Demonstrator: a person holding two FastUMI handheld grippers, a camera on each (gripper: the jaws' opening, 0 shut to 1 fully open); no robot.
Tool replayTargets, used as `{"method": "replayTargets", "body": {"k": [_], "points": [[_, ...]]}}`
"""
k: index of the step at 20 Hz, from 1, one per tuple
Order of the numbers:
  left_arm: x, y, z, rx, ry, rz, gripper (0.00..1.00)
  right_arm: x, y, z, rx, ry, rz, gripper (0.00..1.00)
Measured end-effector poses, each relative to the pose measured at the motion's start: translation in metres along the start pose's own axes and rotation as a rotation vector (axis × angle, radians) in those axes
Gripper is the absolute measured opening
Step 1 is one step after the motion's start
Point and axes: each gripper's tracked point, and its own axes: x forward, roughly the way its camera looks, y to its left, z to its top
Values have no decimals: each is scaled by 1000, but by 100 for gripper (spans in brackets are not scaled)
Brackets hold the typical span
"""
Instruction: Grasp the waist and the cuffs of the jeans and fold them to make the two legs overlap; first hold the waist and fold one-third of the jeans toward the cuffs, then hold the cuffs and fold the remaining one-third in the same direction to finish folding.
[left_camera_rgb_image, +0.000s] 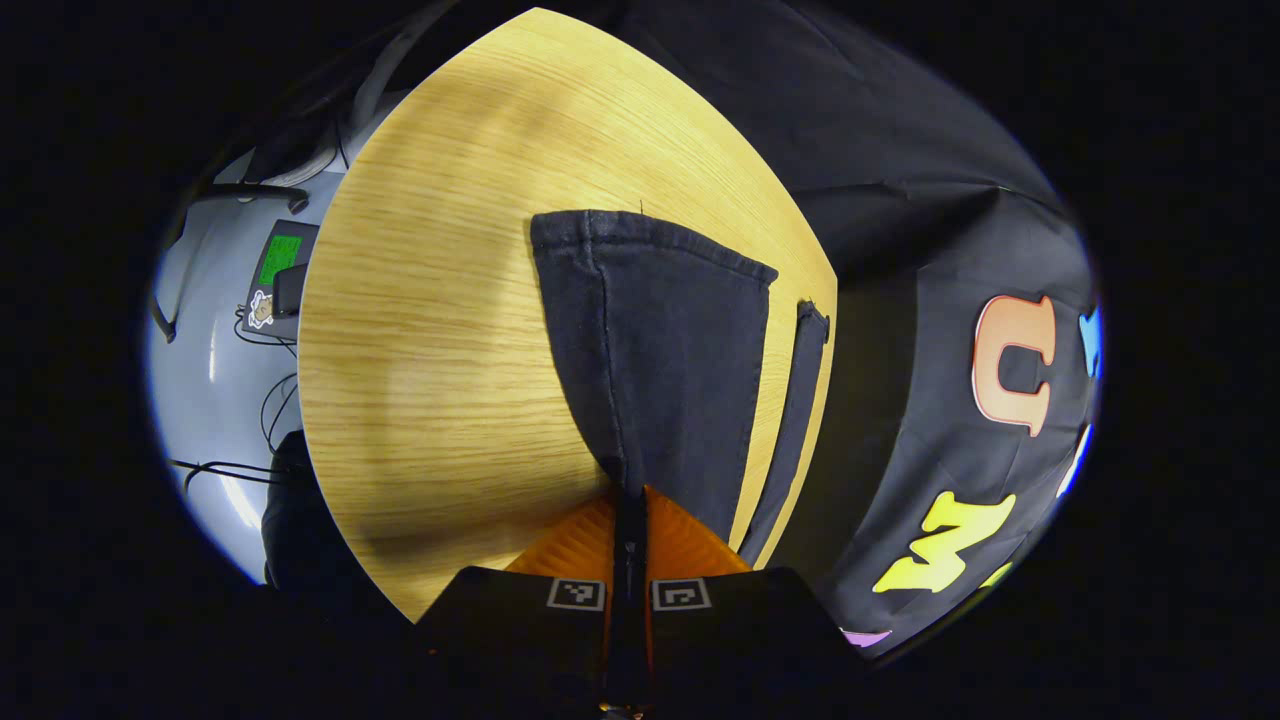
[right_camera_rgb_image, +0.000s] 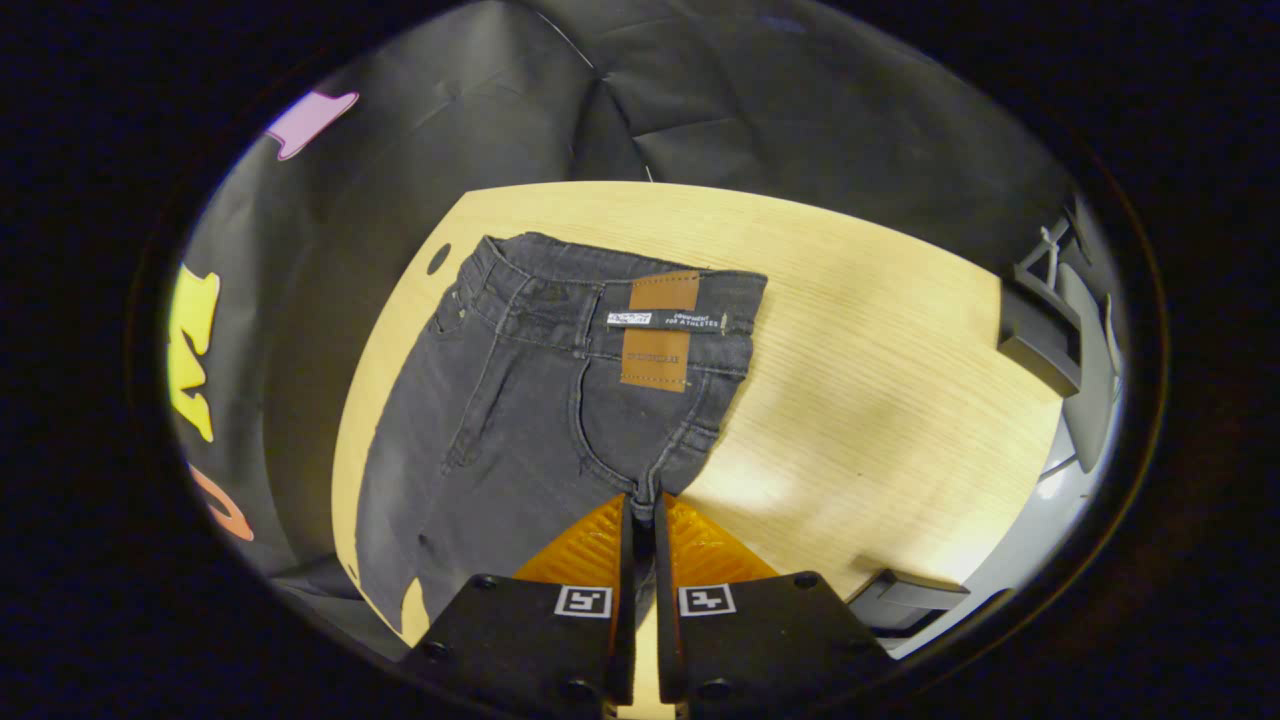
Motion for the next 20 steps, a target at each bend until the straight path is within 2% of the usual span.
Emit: {"method": "replayTargets", "body": {"k": [1, 2, 5, 7, 10, 12, 15, 20], "points": [[1, -1, 0, -5, -2, 2, 3, 6, 0, -3, -3, 1, 7, 7], [2, -2, 1, -10, -4, 4, 3, 1, -1, 0, -14, -9, 9, 1], [2, 0, 1, -1, -4, 34, 3, -3, 0, 1, -32, -21, 19, 1], [-1, -2, 2, 14, -4, 69, 4, -13, 8, 4, 16, -16, 53, 1], [-6, -26, 2, 44, 5, 62, 4, -34, 23, 11, 15, -28, 102, 1], [-7, -61, 4, 57, 13, 15, 4, -48, 52, 19, 16, -44, 162, 1], [-6, -114, 4, 130, 25, -45, 4, -60, 104, 37, 40, -56, 264, 0], [32, -190, 4, 194, 75, -61, 3, -40, 182, 62, 40, -59, 375, 1]]}}
